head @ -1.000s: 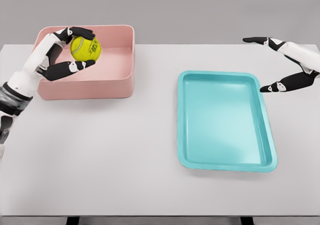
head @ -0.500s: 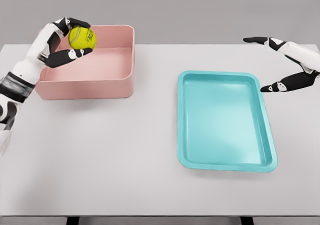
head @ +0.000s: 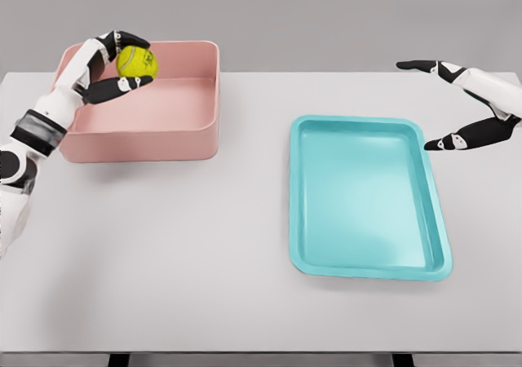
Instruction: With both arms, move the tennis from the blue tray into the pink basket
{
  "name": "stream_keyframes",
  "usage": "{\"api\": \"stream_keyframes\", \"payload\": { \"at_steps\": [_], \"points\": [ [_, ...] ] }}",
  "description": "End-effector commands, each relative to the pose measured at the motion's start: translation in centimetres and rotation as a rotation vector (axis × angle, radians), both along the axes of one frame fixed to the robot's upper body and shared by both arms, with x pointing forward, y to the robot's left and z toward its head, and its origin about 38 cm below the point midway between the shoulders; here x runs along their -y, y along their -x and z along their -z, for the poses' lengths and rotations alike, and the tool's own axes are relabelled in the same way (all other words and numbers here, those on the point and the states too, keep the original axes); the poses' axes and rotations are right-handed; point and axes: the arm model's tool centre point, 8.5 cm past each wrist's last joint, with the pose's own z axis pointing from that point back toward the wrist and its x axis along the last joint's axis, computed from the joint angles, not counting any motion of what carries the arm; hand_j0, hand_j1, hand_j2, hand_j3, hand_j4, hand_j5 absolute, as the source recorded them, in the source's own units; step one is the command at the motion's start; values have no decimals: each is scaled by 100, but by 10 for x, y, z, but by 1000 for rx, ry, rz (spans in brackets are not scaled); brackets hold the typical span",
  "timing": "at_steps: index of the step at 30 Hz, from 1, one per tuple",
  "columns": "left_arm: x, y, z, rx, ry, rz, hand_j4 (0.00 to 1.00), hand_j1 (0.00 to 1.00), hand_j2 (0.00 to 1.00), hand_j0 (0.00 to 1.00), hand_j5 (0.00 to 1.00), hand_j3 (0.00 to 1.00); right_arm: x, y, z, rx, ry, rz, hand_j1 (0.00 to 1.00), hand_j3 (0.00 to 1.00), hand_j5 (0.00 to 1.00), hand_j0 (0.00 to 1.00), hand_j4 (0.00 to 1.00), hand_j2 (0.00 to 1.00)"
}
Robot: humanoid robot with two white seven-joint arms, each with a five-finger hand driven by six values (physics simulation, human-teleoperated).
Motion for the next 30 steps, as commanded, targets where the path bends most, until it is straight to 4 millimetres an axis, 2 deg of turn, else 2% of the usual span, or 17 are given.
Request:
{"api": "stream_keyframes", "payload": {
  "at_steps": [1,3,4,5,6,7,9,15,19,21,24,27,28,30],
  "points": [
    [-1,-1,15,-44,6,-8,56,56,56,56,56,56,1,0,-1,-2,-4,1,100,100,100,100,100,100],
    [0,-2,15,-43,7,-6,57,57,57,57,57,57,1,0,-1,-3,-4,2,100,100,100,100,100,100],
    [1,-3,14,-41,0,-5,60,60,60,60,60,60,1,0,-1,-2,-4,1,100,100,100,100,100,100],
    [3,-4,17,-45,-6,-6,66,66,66,66,66,66,1,0,-1,-3,-4,2,100,100,100,100,100,100],
    [3,-5,17,-47,-8,-10,84,84,84,84,84,84,1,0,-1,-3,-4,2,100,100,100,100,100,100],
    [3,-5,17,-46,-9,-10,92,92,92,92,92,92,1,0,-1,-2,-4,1,100,100,100,100,100,100],
    [2,-6,16,-42,-10,-12,99,99,99,99,99,99,1,0,-1,-2,-4,1,100,100,100,100,100,100],
    [-1,-5,9,-19,-7,-9,100,100,100,100,100,100,1,0,-1,-2,-4,1,100,100,100,100,100,100],
    [15,5,-24,91,0,63,100,100,100,100,100,100,1,0,-1,-1,-3,1,100,100,100,100,100,100],
    [13,19,-39,160,-12,97,100,100,100,100,100,100,1,1,-1,-1,-2,-1,100,100,100,100,100,100],
    [-2,50,-60,305,24,116,100,100,100,100,100,100,1,1,-1,-2,-1,-1,100,100,100,100,100,100],
    [-16,74,-56,307,49,109,100,100,100,100,100,100,0,2,-3,2,4,-6,100,100,100,100,100,100],
    [-23,78,-62,311,31,114,100,100,100,100,100,100,0,2,-3,2,5,-6,100,100,100,100,100,100],
    [-29,87,-50,274,40,110,100,100,100,100,100,100,3,3,-5,7,11,-2,100,100,100,100,100,100]
  ]
}}
